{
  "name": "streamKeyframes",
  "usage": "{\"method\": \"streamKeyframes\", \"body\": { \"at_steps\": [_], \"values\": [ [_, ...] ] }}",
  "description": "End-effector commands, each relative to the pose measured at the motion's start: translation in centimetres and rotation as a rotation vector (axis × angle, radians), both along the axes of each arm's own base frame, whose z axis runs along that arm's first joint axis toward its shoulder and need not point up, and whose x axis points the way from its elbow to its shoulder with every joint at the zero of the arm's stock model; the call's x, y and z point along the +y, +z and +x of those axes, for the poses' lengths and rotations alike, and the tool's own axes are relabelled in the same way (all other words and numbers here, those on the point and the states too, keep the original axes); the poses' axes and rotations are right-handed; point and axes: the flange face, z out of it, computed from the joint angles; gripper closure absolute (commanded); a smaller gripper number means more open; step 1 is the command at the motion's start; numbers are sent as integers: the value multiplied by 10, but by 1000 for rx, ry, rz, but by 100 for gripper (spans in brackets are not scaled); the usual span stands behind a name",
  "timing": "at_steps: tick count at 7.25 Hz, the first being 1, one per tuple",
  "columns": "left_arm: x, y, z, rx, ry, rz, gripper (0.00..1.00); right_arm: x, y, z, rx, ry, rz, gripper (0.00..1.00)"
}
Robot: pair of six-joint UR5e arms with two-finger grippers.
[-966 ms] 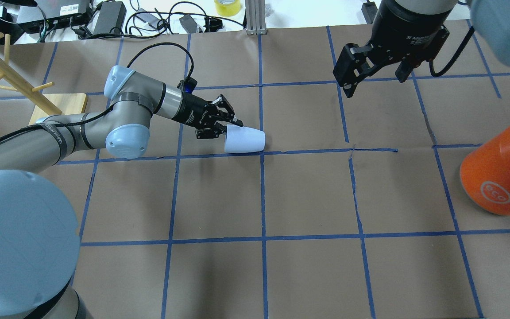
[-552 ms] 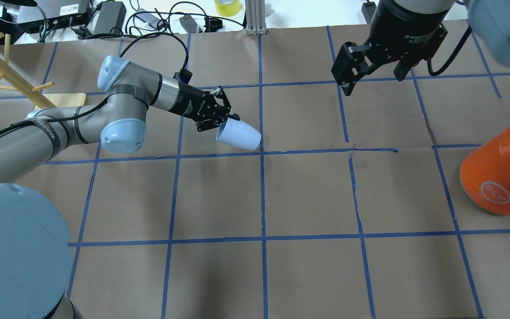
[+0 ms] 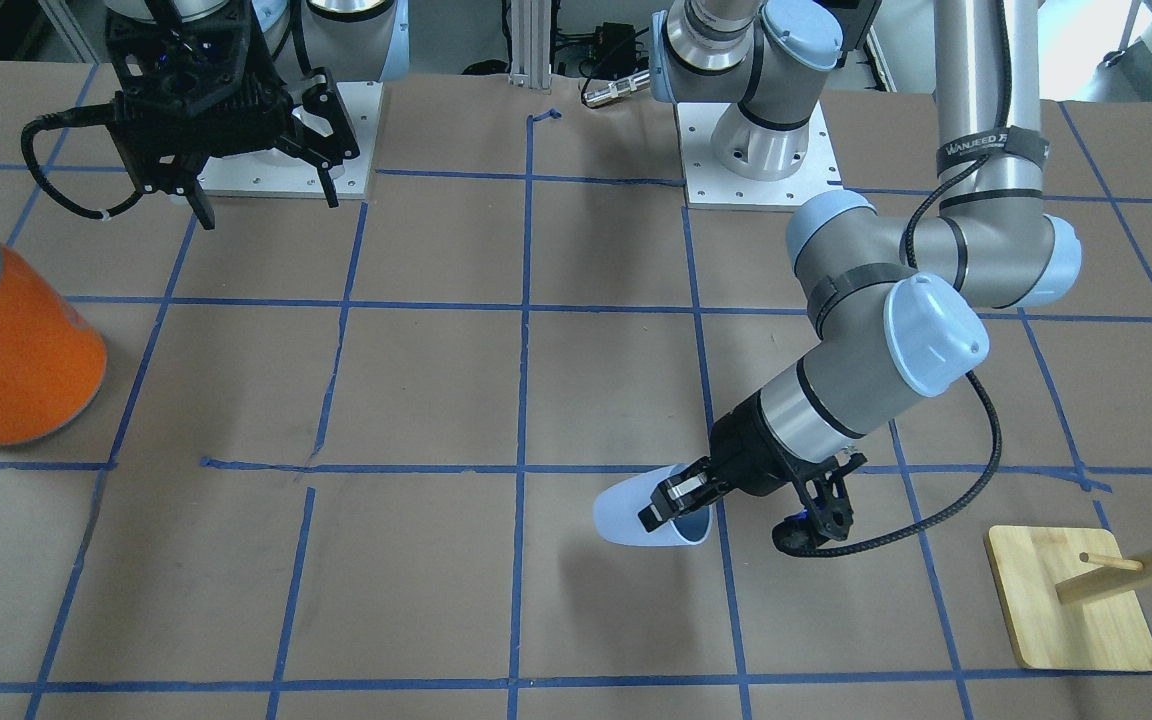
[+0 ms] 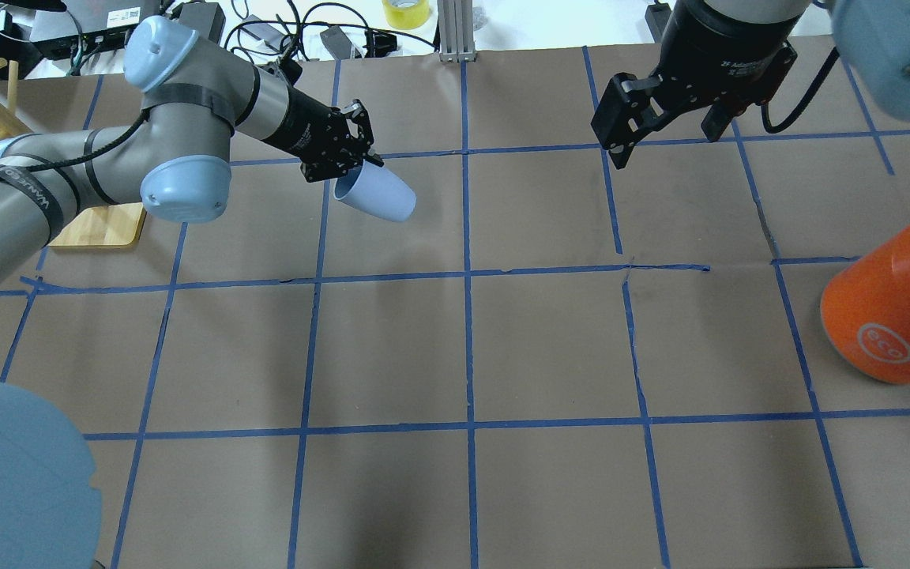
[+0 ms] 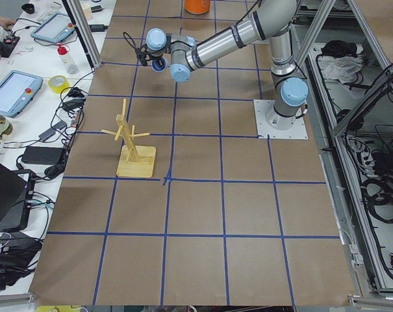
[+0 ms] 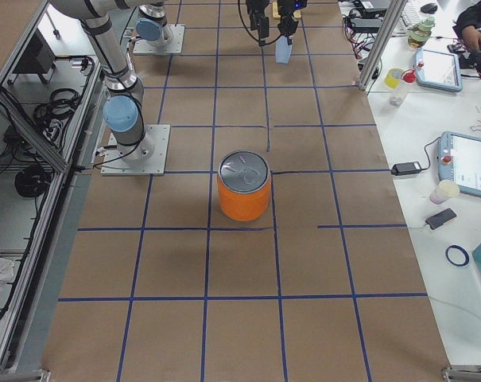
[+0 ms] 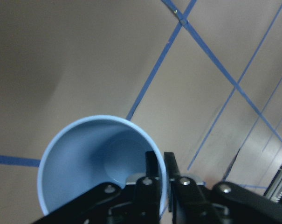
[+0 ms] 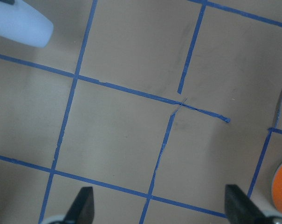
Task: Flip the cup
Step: 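Rotate the cup upright and lower it onto the table with the left gripper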
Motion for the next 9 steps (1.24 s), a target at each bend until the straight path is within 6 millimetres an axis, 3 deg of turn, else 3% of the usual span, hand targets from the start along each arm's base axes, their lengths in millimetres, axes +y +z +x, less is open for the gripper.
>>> {"method": "streamKeyframes", "body": {
  "at_steps": [1,3,4,6,9],
  "values": [
    [-13,29,32,-344,-233,2,100,-1,0,0,-3,2,-2,0],
    [-35,40,71,-535,-481,-28,100,-1,-2,0,-1,0,3,0],
    [-43,29,88,-595,-571,-26,100,-1,-5,0,-1,-6,9,0],
    [-60,2,94,-619,-623,-72,100,-3,-6,-1,-14,-110,1,0],
    [-66,-21,93,-616,-631,-90,100,-5,-4,-1,-21,-175,-18,0]
  ]
}}
